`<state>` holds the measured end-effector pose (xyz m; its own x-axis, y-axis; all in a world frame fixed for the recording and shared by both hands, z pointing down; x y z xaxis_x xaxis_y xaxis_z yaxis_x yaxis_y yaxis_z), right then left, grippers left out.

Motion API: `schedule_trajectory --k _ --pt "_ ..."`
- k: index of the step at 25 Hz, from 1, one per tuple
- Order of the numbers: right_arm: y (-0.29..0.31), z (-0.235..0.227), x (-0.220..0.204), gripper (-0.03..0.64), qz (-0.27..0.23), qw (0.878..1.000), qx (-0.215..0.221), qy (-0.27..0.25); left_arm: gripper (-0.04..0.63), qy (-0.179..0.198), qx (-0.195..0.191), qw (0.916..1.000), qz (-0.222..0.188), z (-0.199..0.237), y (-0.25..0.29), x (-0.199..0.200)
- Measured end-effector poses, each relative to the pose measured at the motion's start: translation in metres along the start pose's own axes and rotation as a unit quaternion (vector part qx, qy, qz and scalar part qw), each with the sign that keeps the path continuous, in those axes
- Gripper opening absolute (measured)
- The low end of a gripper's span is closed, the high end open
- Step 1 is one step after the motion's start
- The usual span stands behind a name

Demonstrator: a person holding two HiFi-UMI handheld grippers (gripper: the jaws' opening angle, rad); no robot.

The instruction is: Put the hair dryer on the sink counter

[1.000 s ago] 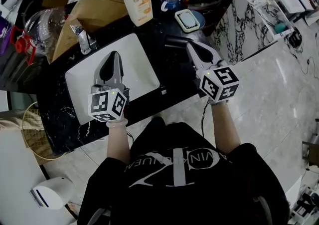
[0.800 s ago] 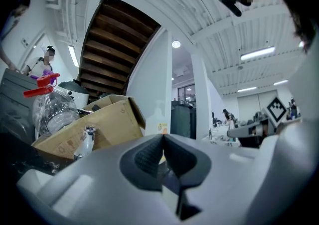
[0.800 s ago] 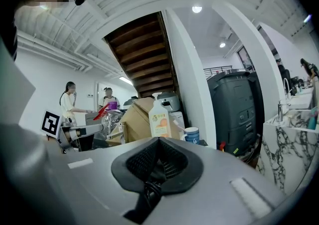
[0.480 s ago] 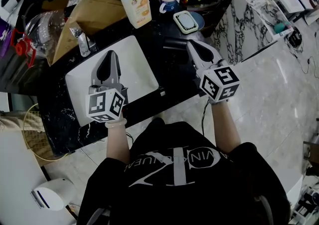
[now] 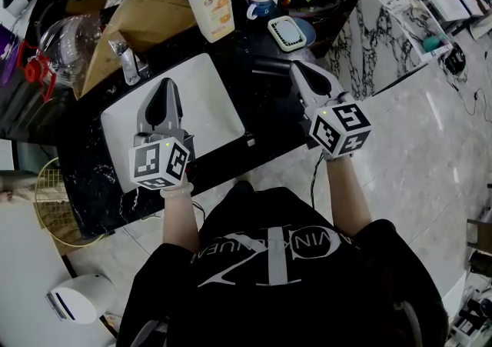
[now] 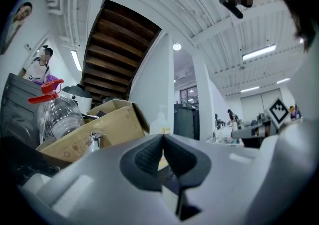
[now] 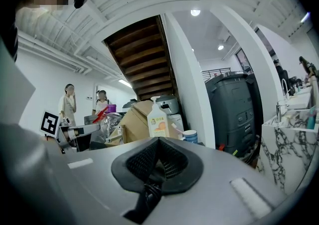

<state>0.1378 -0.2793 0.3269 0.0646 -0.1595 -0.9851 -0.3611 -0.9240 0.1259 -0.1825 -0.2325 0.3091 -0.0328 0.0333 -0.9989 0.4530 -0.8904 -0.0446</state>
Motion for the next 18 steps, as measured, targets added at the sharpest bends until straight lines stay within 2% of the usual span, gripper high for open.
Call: schedule_trajectory --k 18 --pt "-0.007 0.009 -0.011 0.003 0.014 1.0 -0.005 0.011 0.0 0.003 0.011 0.9999 -0.002 0.002 -0.017 -0.003"
Point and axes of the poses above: the fingertips, and each gripper's own axes: y forward along the fingers, z to its left, x out of its top, the point moved 9 cm from there along -y, backward along the fingers, and after that the axes turned 14 degrees about -x, right-handed, at the moved point
